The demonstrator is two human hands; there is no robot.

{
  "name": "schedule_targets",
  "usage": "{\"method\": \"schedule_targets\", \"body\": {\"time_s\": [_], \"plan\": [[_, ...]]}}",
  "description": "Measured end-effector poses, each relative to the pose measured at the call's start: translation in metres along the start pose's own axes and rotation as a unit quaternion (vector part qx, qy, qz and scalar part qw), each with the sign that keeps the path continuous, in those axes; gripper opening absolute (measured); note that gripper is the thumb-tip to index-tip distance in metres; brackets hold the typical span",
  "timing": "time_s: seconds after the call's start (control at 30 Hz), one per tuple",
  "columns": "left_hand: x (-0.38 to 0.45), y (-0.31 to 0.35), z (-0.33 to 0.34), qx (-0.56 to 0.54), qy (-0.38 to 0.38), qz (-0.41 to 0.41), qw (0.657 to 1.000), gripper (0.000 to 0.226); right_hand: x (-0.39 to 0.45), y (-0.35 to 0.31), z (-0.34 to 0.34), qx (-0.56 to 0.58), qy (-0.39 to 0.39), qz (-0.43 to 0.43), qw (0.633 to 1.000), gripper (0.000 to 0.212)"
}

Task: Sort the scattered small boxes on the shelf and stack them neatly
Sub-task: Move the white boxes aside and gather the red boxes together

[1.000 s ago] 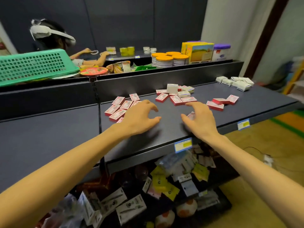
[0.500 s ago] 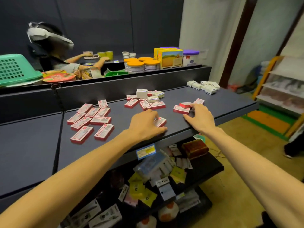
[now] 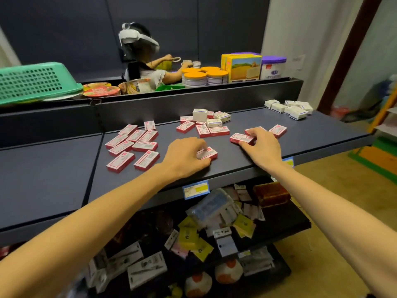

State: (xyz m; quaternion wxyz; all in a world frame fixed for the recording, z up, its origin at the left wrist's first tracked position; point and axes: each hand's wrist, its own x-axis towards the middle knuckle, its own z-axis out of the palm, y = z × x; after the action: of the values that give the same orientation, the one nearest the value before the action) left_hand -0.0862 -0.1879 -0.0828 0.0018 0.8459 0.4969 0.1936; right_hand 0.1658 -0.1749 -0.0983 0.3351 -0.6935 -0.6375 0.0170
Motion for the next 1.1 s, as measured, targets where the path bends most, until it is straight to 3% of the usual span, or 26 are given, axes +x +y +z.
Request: {"method": "schedule_targets", "body": {"time_s": [0.13,0.27,0.43,0.57,0.83,0.97,1.1], "plan": [[-0.027,-0.022,-0.018,0.005,0.036,-0.012,0.999,0.040,-0.019,-0.033,0.006,0.068,-0.016,-0.071,0.995,0.050],[-0.071,-0.052,-0.044,0.012,0.049,-0.026,0.998,0.039,-0.049,-0.072,0.015,0.115,-0.086,-0.152,0.978,0.051],[-0.128,-0.086,-0.073,0.066,0.053,-0.063,0.994,0.038,-0.073,-0.110,0.039,0.111,-0.167,-0.241,0.950,0.055],[-0.150,-0.107,-0.083,0.088,0.045,-0.093,0.991,0.035,-0.075,-0.137,0.054,0.105,-0.182,-0.281,0.937,0.053],[-0.146,-0.141,-0.077,0.086,0.028,-0.123,0.988,0.040,-0.070,-0.161,0.075,0.119,-0.147,-0.233,0.954,0.053],[-0.134,-0.146,-0.077,0.097,0.065,-0.107,0.987,0.045,-0.070,-0.158,0.076,0.091,-0.130,-0.207,0.965,0.053],[-0.104,-0.144,-0.080,0.068,0.076,-0.081,0.991,0.030,-0.064,-0.147,0.065,0.081,-0.098,-0.153,0.980,0.046]]}}
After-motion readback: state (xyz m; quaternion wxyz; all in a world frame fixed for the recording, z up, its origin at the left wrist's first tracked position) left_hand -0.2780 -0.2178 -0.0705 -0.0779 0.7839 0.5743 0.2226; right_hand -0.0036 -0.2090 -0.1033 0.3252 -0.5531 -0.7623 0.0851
